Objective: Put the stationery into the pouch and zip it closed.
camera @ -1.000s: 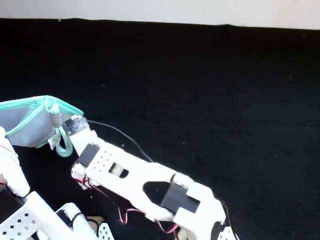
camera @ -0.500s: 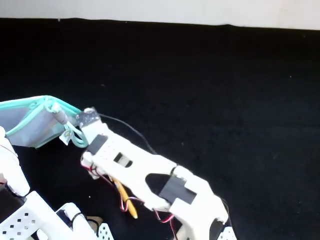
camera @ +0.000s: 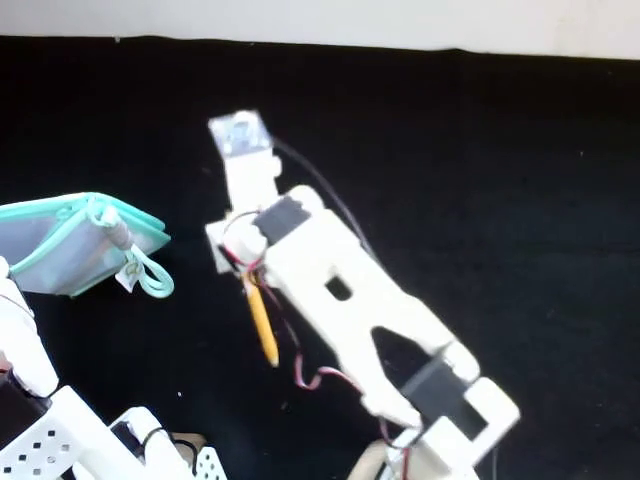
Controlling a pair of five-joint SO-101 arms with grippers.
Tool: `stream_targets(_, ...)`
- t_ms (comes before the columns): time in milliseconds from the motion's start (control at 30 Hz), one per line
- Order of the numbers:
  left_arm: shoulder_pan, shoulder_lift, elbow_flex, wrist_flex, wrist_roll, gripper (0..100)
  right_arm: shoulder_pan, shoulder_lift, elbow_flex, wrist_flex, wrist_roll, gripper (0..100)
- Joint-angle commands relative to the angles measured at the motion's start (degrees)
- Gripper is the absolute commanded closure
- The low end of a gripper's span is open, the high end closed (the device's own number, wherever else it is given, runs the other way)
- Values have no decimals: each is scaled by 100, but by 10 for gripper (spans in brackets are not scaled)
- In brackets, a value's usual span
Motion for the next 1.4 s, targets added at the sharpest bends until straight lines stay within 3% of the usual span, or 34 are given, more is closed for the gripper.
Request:
stream_targets(0,-92,75,207,-18,-18,993,4,-1121,-646,-514,352,992)
stream_targets(133,-92,92,207,0,-18,993,-400,-1376,-1349,-1200,440,991)
stream_targets(433,-92,101,215,0,-18,993,-1508,-365,-3275,-2308,457,991)
stream_targets(600,-92,101,224,0,-18,993,-1631,295,-4462,-2668,466,991)
stream_targets(800,-84,110,224,0,-18,993,-1938,778,-5684,-2651,1609,991)
stream_targets(1000,251,110,224,0,-18,993,-2070,1138,-5710,-2651,1741,991)
stream_targets(1367,215,66,224,0,-18,993,-1710,2378,-5710,-2624,1741,991)
